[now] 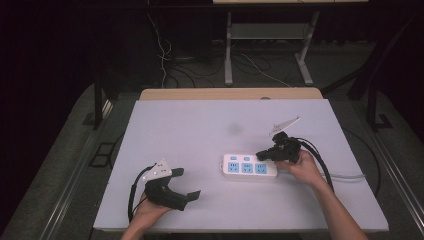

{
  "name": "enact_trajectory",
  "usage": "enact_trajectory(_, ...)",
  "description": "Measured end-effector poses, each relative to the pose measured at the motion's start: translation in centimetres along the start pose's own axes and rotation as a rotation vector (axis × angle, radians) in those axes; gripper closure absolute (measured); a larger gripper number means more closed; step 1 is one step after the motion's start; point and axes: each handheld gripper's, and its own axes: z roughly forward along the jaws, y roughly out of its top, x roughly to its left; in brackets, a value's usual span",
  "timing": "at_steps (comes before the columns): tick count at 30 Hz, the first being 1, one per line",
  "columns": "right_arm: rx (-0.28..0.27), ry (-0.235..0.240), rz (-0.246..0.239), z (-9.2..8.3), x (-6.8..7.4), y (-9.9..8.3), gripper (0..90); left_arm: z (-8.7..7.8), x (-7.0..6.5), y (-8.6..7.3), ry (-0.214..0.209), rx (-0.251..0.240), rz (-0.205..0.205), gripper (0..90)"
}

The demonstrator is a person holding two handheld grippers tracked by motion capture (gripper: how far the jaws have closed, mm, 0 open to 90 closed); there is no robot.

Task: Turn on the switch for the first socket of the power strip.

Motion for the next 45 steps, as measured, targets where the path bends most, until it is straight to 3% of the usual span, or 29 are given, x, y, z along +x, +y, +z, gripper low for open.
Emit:
enact_trajectory(9,-0.017,0.005,0.005,0.0,-0.1,-0.3,90.0,0.0,0.1,0.0,0.001,0.0,-0.001,0.0)
enact_trajectory(28,0.027,0.001,-0.014,-0.2,0.2,0.8,90.0,-0.1,0.3,0.0,-0.001,-0.003,-0.007,0.0)
enact_trajectory(45,-0.014,-0.015,0.01,-3.2,0.6,0.9,90.0,-0.1,0.2,0.0,-0.006,-0.007,-0.01,0.0)
